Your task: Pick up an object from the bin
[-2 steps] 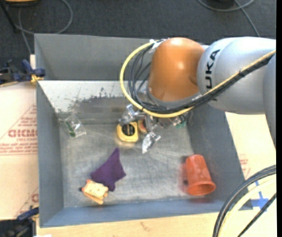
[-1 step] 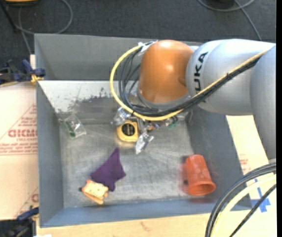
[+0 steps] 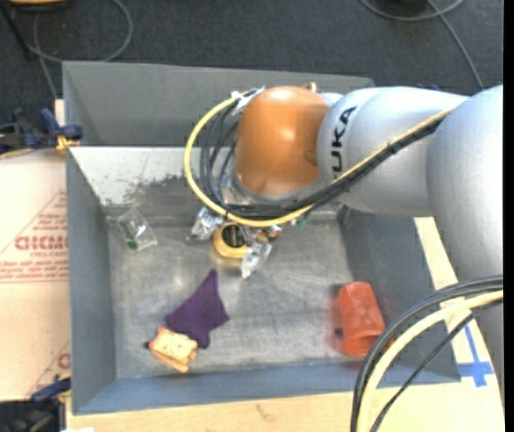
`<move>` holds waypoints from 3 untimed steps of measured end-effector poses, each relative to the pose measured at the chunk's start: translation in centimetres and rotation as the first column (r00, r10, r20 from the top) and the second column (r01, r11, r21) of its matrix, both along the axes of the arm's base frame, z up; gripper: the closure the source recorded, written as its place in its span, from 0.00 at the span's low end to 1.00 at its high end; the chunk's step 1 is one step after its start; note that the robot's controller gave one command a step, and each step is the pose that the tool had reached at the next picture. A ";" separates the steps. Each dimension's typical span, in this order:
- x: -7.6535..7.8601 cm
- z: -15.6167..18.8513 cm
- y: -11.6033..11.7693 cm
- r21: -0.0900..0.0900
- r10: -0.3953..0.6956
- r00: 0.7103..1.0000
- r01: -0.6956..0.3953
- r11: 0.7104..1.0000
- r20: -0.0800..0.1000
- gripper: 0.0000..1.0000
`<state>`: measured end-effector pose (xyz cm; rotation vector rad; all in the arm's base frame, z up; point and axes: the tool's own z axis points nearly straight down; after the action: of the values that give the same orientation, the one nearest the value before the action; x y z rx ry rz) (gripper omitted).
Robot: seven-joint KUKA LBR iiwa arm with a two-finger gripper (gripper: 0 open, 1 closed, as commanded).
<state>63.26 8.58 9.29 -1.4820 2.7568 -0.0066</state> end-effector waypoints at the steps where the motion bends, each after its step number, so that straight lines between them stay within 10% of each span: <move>1: 0.1 -0.9 0.0 0.001 0.027 1.000 -0.027 1.000 -0.003 0.00; 2: -0.9 -1.0 -0.1 -0.010 0.213 0.977 -0.213 0.977 -0.004 1.00; 3: -0.9 -1.1 -0.1 -0.010 0.212 0.977 -0.212 0.977 -0.003 1.00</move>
Offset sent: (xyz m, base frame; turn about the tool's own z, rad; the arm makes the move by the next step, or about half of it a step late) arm -0.0159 0.0031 -0.0229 -0.2196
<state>62.39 8.53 8.24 -1.7706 2.5885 -0.0168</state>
